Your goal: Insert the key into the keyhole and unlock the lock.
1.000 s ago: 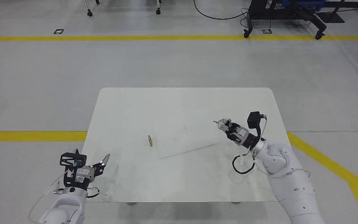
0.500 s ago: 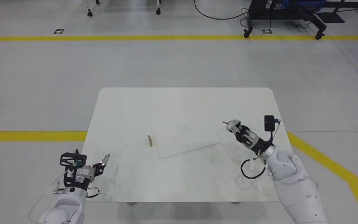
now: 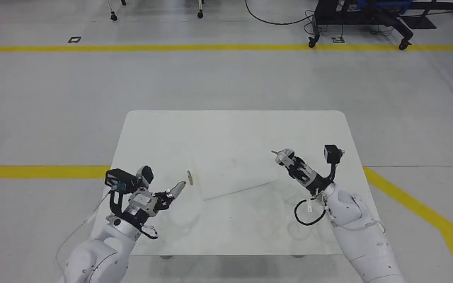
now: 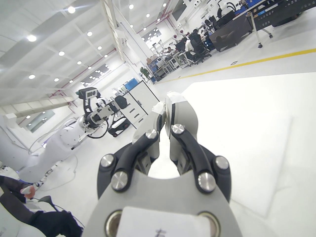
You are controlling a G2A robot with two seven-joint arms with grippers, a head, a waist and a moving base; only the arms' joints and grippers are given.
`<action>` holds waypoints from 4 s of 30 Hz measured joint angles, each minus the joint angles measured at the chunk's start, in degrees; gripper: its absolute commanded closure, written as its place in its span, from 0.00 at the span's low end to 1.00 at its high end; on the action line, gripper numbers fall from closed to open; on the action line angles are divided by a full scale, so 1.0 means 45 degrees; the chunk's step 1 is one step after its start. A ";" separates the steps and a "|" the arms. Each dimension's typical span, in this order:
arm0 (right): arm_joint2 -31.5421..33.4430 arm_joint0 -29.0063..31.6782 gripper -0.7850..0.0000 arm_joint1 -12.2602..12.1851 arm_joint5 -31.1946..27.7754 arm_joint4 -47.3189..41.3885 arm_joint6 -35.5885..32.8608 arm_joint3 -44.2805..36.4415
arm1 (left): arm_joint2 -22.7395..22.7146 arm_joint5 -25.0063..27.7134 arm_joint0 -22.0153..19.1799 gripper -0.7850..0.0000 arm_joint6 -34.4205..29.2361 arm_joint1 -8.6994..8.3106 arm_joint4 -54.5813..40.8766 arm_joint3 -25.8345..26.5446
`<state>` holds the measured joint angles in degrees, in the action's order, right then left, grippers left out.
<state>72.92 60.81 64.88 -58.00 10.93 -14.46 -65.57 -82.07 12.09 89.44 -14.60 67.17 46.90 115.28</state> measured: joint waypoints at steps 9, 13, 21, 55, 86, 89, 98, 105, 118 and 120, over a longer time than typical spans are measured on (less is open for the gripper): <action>0.0336 -0.0038 1.00 -0.0047 0.0001 -0.0875 0.0374 0.0443 | 0.0231 0.0313 -0.0497 0.00 -0.0876 0.0040 -0.3574 -0.0199; 0.0314 -0.0036 1.00 -0.0044 0.0024 -0.0856 0.0352 0.0417 | 0.0400 -0.0301 -0.0091 0.00 -0.0348 0.0132 -0.2921 -0.0016; -0.1922 -0.1191 1.00 0.0397 0.1898 -0.1715 -0.2127 -0.0050 | 0.1467 0.0624 -0.1205 0.00 -0.2744 0.0224 -0.7607 -0.1261; -0.4010 -0.2966 1.00 0.0789 0.2702 -0.8194 -0.9648 0.1682 | 0.3816 -0.0349 -0.4296 0.96 -0.3026 0.0637 -0.7584 -0.3810; -0.4177 -0.3102 1.00 0.0937 0.2967 -0.8268 -1.0037 0.2133 | 0.3555 0.0307 -0.4101 0.14 -0.2951 0.0628 -0.8270 -0.4412; -0.4287 -0.3133 1.00 0.0960 0.3093 -0.8250 -1.0162 0.2094 | 0.3590 0.0371 -0.4108 0.25 -0.2903 0.0636 -0.8263 -0.4446; -0.4464 -0.3272 1.00 0.1043 0.3148 -0.8211 -1.0217 0.2274 | 0.3645 0.0394 -0.4150 0.84 -0.2820 0.0650 -0.8137 -0.4496; -0.4509 -0.3307 1.00 0.1079 0.3186 -0.8120 -1.0254 0.2353 | 0.3680 0.0438 -0.4132 0.99 -0.2913 0.0641 -0.7967 -0.4515; -0.4518 -0.3210 1.00 0.1072 0.3246 -0.7952 -1.0317 0.2106 | 0.3714 0.0407 -0.4101 1.00 -0.2963 0.0630 -0.7703 -0.4454; -0.4471 -0.3172 0.99 0.1057 0.3195 -0.7967 -1.0264 0.2062 | 0.3708 0.0382 -0.4082 1.00 -0.2961 0.0623 -0.7593 -0.4419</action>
<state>52.80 46.54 69.63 -43.62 -24.92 -60.65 -56.30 -65.39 13.81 71.07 -27.93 69.97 12.74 95.40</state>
